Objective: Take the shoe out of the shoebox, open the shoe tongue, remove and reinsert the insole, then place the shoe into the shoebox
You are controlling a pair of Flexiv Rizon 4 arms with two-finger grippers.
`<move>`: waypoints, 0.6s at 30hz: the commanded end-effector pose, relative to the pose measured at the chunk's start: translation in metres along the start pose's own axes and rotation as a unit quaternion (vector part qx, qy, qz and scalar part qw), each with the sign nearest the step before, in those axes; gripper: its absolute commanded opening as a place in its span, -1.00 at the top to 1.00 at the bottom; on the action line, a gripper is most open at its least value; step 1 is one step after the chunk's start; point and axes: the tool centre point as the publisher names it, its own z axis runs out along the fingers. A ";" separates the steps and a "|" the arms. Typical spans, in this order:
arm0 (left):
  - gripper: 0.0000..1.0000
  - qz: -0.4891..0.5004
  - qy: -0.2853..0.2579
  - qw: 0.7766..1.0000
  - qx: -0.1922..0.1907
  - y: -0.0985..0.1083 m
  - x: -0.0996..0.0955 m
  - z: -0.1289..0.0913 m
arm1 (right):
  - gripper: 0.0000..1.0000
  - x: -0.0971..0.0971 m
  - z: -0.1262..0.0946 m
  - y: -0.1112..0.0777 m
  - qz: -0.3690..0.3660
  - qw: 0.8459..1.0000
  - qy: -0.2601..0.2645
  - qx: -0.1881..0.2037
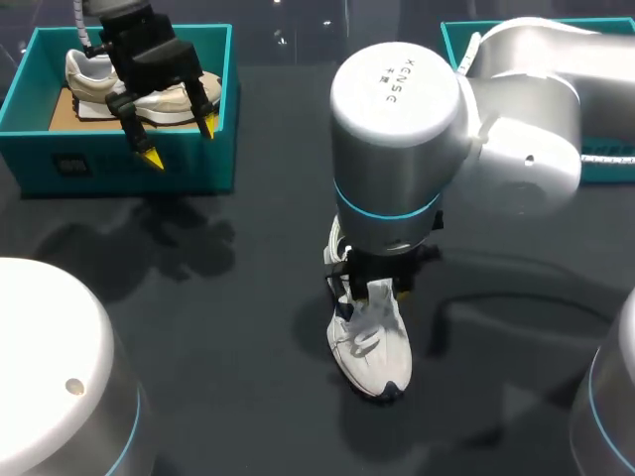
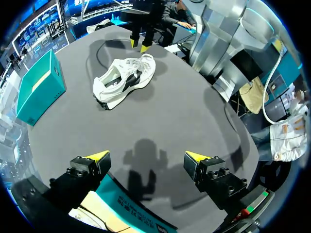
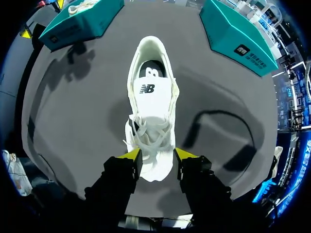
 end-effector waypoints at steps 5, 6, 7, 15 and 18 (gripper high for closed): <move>-1.00 0.000 -0.001 1.000 -0.001 0.000 0.001 0.000 | 0.21 0.019 0.017 0.037 -0.046 0.999 0.007 -0.008; -1.00 0.000 -0.001 1.000 -0.001 0.000 0.001 0.000 | 0.21 0.019 0.020 0.040 -0.049 0.999 0.007 -0.008; -1.00 0.000 -0.001 1.000 -0.001 0.000 0.001 0.000 | 0.21 0.019 0.021 0.042 -0.053 0.998 0.011 -0.011; -1.00 0.000 -0.001 1.000 -0.001 0.000 0.001 0.000 | 0.24 0.020 0.044 0.057 -0.063 0.998 0.025 -0.001; -1.00 0.000 -0.001 1.000 -0.001 0.000 0.001 0.000 | 0.24 0.019 0.056 0.061 -0.062 0.997 0.037 0.003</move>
